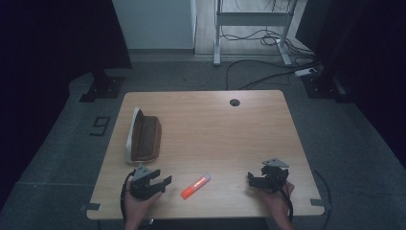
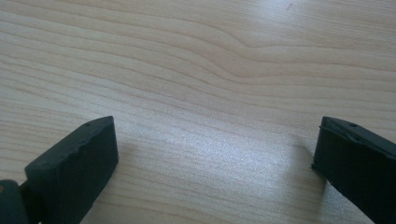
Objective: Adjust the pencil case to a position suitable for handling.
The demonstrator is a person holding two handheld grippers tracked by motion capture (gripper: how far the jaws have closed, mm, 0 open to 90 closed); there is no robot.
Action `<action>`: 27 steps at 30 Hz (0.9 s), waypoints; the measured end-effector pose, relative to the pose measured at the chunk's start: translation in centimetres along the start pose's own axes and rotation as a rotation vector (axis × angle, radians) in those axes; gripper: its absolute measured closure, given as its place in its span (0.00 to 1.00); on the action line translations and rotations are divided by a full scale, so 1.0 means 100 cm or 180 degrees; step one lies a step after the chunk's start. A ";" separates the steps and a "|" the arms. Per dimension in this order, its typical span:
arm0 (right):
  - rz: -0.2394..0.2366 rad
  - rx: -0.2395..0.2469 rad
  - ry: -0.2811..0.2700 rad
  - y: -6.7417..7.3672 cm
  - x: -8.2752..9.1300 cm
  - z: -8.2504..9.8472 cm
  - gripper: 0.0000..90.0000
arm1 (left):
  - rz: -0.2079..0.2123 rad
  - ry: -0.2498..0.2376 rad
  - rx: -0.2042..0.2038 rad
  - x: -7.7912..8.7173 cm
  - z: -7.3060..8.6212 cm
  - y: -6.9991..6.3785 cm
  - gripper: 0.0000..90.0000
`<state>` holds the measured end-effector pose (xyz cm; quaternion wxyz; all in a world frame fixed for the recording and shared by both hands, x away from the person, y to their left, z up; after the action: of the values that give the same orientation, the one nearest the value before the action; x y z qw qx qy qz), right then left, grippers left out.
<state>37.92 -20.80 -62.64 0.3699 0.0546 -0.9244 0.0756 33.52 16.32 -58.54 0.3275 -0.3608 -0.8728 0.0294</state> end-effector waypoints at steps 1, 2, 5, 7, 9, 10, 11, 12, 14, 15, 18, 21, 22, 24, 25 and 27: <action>-0.0003 -0.0003 -0.0004 0.000 0.000 0.000 0.00 | -0.0004 0.0003 0.0000 0.000 0.000 0.001 0.44; -0.0003 -0.0003 -0.0004 0.000 0.000 0.000 0.00 | -0.0004 0.0003 0.0000 0.000 0.000 0.001 0.44; -0.0010 -0.0001 -0.0003 0.000 0.000 0.000 0.00 | -0.0008 -0.0033 0.0032 0.002 0.000 0.003 0.44; -0.0010 -0.0001 -0.0003 0.000 -0.001 0.000 0.00 | -0.0003 -0.0028 0.0036 0.002 0.000 0.003 0.44; -0.0010 0.0000 -0.0004 0.000 -0.001 0.000 0.00 | 0.0004 -0.0016 0.0015 0.002 0.000 0.002 0.44; -0.0010 0.0002 0.0000 0.000 0.000 0.000 0.00 | 0.0007 -0.0018 0.0011 0.002 0.000 0.001 0.44; -0.0010 0.0006 -0.0002 0.000 0.000 0.000 0.00 | 0.0007 -0.0028 0.0015 0.003 0.000 0.001 0.44; -0.0010 0.0006 -0.0003 0.000 0.000 0.000 0.00 | 0.0006 -0.0030 0.0006 0.003 -0.001 0.001 0.44; -0.0010 0.0003 -0.0007 0.000 -0.001 0.000 0.00 | 0.0008 -0.0036 0.0006 0.004 -0.001 0.000 0.44; -0.0011 0.0008 -0.0003 0.000 0.000 0.000 0.00 | 0.0006 -0.0052 0.0008 0.005 -0.002 0.000 0.44; -0.0025 0.0021 -0.0007 0.000 0.000 0.000 0.00 | -0.0002 -0.0065 0.0018 0.006 -0.003 0.001 0.44; -0.0032 0.0027 -0.0007 0.000 -0.001 0.000 0.00 | -0.0015 -0.0106 0.0027 0.009 -0.004 0.003 0.44; -0.0032 0.0031 -0.0010 0.000 -0.001 0.000 0.00 | -0.0016 -0.0111 0.0028 0.010 -0.005 0.003 0.44; -0.0033 0.0031 -0.0010 0.000 -0.001 0.000 0.00 | -0.0026 -0.0149 0.0030 0.014 -0.007 0.004 0.44; -0.0033 0.0032 -0.0010 0.000 -0.001 0.000 0.00 | -0.0035 -0.0169 0.0035 0.015 -0.008 0.005 0.44; -0.0033 0.0030 -0.0009 0.000 -0.001 0.000 0.00 | -0.0045 -0.0198 0.0039 0.018 -0.009 0.006 0.44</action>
<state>37.99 -20.78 -62.65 0.3687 0.0613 -0.9242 0.0780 33.44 17.78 -56.98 0.3026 -0.3515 -0.8849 0.0437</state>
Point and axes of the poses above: each handheld gripper's, and its own axes: x roughly backward along the jaws, z roughly out of its underside, y roughly to its left, the point moved 10 cm from there along -x, roughly forward along the jaws, and after that the axes turned 9 degrees about z, right-handed, at the moved point
